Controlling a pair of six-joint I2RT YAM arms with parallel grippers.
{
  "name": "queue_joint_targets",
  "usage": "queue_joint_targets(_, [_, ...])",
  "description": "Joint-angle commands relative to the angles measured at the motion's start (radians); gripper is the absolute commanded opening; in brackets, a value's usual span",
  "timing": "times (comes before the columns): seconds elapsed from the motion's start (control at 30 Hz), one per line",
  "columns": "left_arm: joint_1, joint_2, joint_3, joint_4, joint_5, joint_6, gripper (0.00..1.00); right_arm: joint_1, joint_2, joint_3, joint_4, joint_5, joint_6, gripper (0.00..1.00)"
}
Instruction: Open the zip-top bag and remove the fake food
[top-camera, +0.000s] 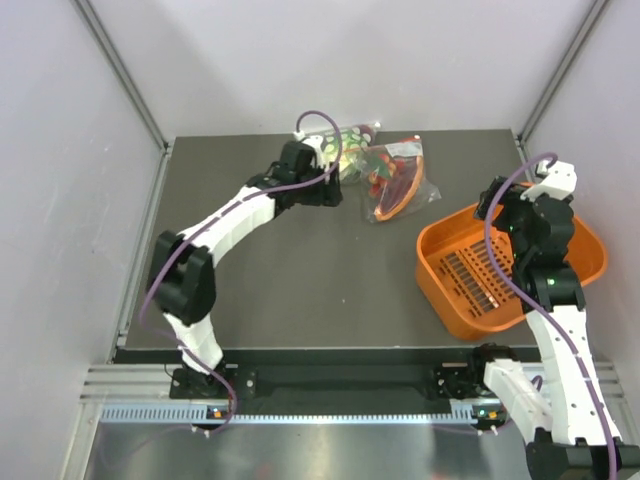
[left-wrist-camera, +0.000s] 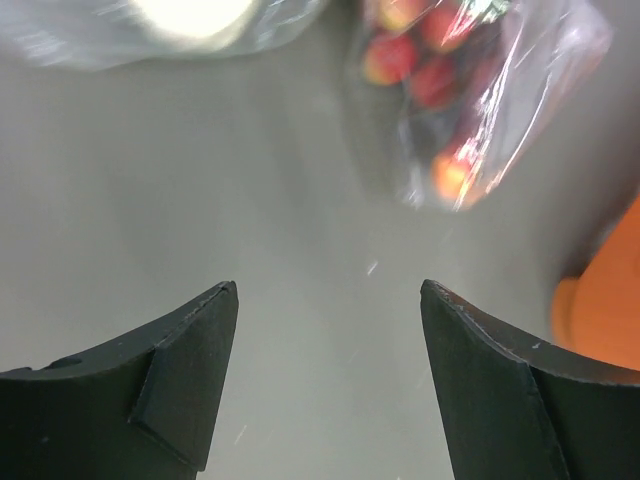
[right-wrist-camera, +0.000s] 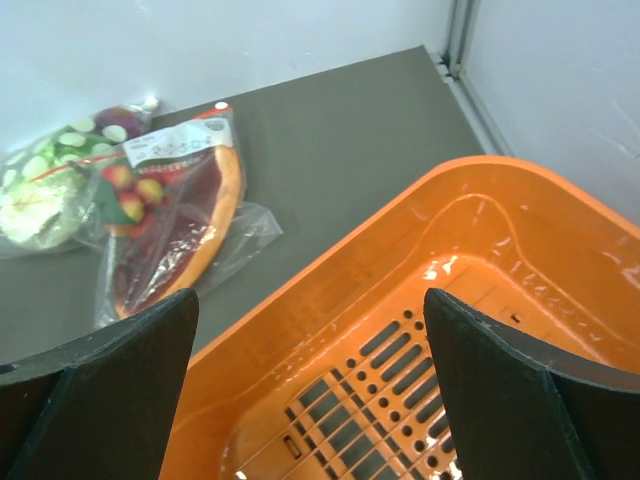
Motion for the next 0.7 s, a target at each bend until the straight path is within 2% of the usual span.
queue_joint_targets(0.0, [-0.03, 0.153, 0.129, 0.163, 0.102, -0.082, 0.78, 0.01, -0.035, -0.015, -0.006, -0.058, 0.07, 0.94])
queue_joint_targets(0.33, [-0.068, 0.446, 0.393, 0.238, 0.16, -0.164, 0.78, 0.011, -0.046, 0.006, -0.078, -0.051, 0.064, 0.94])
queue_joint_targets(0.6, [-0.098, 0.557, 0.459, 0.212, 0.148, -0.168, 0.76, 0.011, -0.029, 0.04, -0.092, -0.029, 0.056, 0.94])
queue_joint_targets(0.67, [-0.099, 0.566, 0.462, 0.197, 0.145, -0.165, 0.7, 0.011, -0.026, 0.043, -0.092, -0.024, 0.058, 0.94])
